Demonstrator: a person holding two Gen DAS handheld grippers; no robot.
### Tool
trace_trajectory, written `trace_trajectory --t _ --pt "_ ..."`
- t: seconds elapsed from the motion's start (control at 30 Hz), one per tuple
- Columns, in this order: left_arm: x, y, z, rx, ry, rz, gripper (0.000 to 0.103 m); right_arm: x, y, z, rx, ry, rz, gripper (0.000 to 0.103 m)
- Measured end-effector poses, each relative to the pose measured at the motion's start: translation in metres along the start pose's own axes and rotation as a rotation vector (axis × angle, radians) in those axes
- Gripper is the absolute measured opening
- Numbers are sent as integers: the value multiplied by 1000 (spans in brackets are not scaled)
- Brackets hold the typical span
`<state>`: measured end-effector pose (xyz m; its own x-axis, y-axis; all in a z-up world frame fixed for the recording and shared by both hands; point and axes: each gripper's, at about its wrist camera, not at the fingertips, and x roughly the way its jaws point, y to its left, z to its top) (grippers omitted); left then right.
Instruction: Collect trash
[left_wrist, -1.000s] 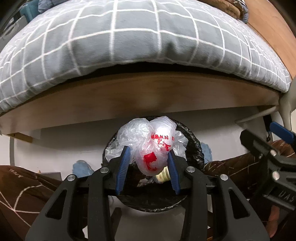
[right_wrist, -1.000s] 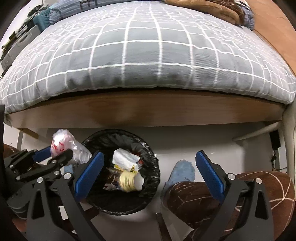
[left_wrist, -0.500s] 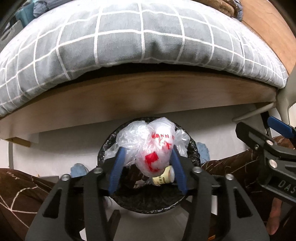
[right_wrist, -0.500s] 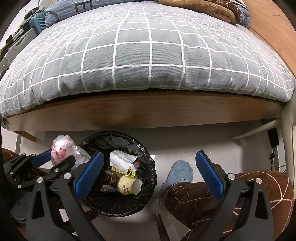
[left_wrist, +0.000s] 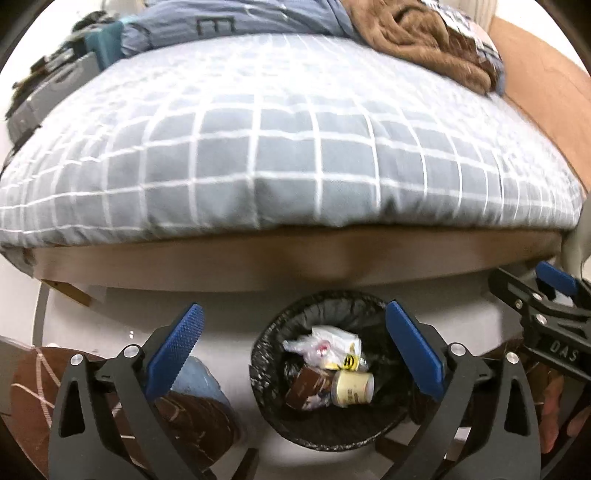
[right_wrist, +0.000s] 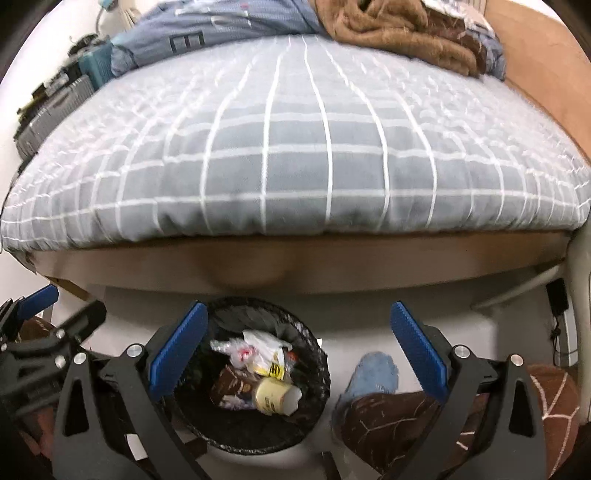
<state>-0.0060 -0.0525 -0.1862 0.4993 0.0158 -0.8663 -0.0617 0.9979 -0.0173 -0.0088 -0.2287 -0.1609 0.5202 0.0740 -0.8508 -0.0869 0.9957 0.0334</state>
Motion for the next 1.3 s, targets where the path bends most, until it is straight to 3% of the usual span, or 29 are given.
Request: trace_trajectory --t 0.17,0.37,1.3 --pt "-31 2 2 -3 -73 -5 97 -27 4 0 -18 -74 -11 95" --pt "-49 -5 -6 43 -102 1 97 -48 4 -6 -26 -116 -10 95" --pt "-55 -2 -10 18 -127 21 97 -59 2 -16 -11 -133 4 95"
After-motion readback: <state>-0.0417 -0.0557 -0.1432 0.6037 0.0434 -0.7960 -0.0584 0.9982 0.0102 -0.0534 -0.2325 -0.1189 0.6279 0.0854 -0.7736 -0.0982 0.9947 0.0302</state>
